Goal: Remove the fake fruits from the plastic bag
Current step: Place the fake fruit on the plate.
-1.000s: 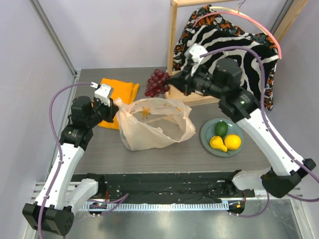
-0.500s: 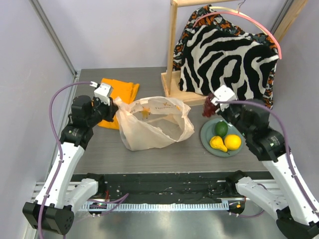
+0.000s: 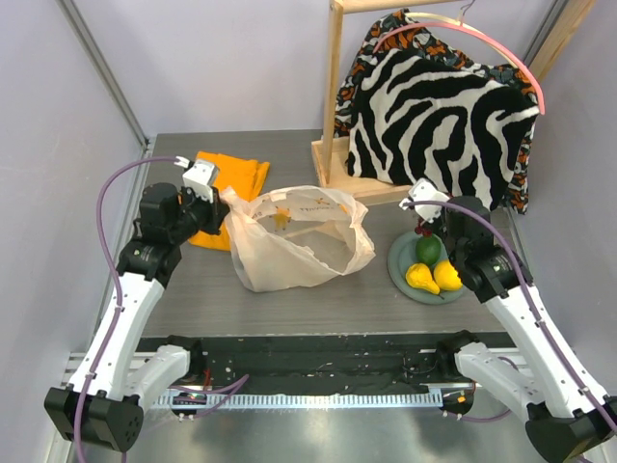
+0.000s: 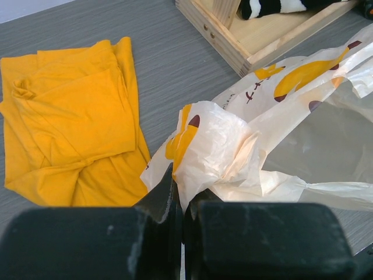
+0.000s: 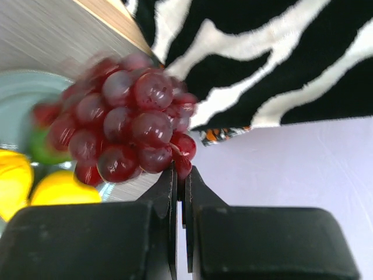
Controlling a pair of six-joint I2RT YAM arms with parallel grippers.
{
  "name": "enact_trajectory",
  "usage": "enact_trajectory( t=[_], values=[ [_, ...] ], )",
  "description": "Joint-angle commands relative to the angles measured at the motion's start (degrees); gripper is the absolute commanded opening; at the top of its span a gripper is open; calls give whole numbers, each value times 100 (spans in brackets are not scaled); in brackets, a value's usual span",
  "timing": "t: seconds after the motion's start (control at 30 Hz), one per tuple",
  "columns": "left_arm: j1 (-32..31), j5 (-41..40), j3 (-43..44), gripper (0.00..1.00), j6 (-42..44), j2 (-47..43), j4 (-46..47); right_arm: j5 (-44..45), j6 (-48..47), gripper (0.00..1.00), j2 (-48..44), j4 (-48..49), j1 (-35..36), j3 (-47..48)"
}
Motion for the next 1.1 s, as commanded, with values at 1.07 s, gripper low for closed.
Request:
enact_trajectory(
  t=[1.07],
  values=[
    [86,-7,-332,0,-124,-551,161,-937,-249,1,1984,344,-1884,-610]
  ],
)
